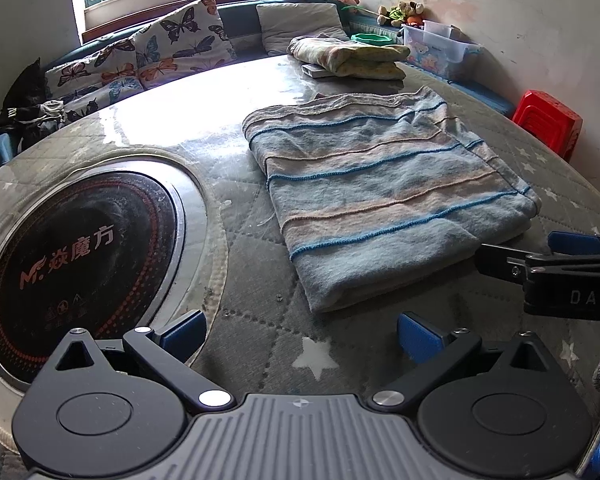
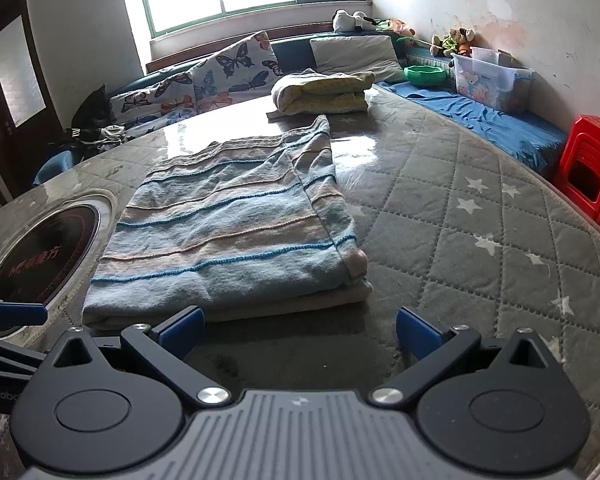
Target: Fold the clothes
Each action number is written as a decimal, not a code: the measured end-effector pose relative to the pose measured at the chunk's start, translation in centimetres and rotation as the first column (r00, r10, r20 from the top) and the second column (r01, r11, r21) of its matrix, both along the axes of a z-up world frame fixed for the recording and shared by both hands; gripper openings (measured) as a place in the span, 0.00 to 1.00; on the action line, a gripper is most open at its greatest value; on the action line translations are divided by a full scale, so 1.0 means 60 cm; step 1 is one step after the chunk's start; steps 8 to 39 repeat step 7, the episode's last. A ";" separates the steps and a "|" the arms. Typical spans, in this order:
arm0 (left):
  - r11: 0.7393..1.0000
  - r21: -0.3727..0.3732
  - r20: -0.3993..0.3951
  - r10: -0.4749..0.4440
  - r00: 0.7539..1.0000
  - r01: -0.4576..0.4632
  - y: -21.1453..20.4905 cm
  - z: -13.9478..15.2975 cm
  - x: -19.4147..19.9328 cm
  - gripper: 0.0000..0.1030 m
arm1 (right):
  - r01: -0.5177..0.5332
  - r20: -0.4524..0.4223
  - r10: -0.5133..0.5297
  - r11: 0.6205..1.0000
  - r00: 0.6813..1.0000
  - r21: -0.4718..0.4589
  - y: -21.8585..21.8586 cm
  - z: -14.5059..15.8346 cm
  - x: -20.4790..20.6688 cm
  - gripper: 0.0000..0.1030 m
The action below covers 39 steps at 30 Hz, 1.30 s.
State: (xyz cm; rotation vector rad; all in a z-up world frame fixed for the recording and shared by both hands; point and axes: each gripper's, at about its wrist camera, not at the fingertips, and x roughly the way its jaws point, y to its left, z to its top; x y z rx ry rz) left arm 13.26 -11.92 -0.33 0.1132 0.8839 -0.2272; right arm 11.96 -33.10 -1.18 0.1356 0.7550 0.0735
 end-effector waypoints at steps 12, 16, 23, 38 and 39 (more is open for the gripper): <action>1.000 -0.001 0.000 -0.003 1.000 0.003 -0.001 -0.001 0.001 1.00 | 0.003 -0.001 -0.003 1.000 1.000 -0.006 0.003 -0.001 0.000 1.00; 1.000 -0.001 0.000 -0.003 1.000 0.003 -0.001 -0.001 0.001 1.00 | 0.003 -0.001 -0.003 1.000 1.000 -0.006 0.003 -0.001 0.000 1.00; 1.000 -0.001 0.000 -0.003 1.000 0.003 -0.001 -0.001 0.001 1.00 | 0.003 -0.001 -0.003 1.000 1.000 -0.006 0.003 -0.001 0.000 1.00; 1.000 -0.001 0.000 -0.003 1.000 0.003 -0.001 -0.001 0.001 1.00 | 0.003 -0.001 -0.003 1.000 1.000 -0.006 0.003 -0.001 0.000 1.00; 1.000 -0.001 0.000 -0.003 1.000 0.003 -0.001 -0.001 0.001 1.00 | 0.003 -0.001 -0.003 1.000 1.000 -0.006 0.003 -0.001 0.000 1.00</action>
